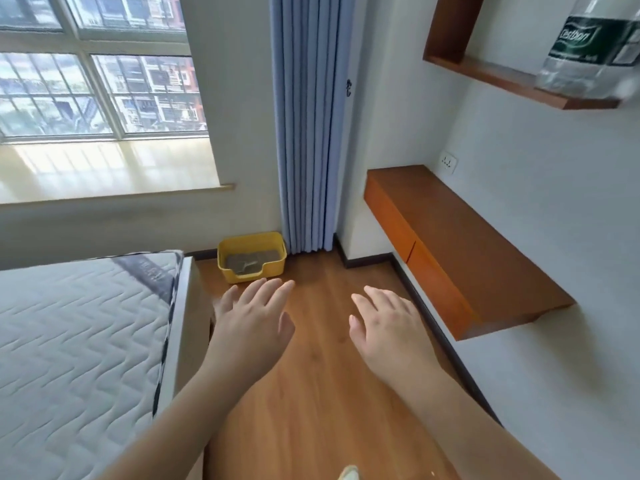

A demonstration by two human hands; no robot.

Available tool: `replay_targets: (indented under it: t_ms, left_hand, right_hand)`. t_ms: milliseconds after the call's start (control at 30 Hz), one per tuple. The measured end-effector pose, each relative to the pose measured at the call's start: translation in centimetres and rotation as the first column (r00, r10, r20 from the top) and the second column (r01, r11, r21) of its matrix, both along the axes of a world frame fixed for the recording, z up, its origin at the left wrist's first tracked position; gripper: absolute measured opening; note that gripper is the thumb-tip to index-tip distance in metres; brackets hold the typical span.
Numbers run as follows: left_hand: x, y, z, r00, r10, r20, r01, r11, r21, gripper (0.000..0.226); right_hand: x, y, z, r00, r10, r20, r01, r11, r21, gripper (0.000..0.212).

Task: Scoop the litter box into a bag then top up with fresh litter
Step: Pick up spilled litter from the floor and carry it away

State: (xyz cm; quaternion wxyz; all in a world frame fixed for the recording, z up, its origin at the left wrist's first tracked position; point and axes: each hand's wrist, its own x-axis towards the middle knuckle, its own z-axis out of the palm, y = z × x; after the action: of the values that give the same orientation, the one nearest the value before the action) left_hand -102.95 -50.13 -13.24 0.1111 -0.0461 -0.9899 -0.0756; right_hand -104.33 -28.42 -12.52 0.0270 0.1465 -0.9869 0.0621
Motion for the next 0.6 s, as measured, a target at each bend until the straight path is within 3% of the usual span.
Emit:
replay_targets:
  t_ms: [100,367,600]
  left_hand:
    - [-5.2,0.7,-1.5,0.999,-0.008,-0.037,0.009,0.999,0.031,0.053]
    - [-17.9,1.6,-2.3,0.986,-0.072,0.149,0.08,0.996,-0.048,0.056]
    - [-25.2,0.3,-3.2,0.991,0.005,0.137,0.013,0.992,-0.125,0.06]
  right_hand:
    - [-5.3,0.4,-1.0,1.0,-0.02,-0.006,0.02,1.0,-0.012,0.048]
    - [-17.9,0.8,-3.5,0.995,0.044,0.093,-0.041,0.999,-0.036,0.048]
    - [-27.0,-0.6,-4.5,0.992,0.06,0.112,-0.055,0.997,-0.046,0.048]
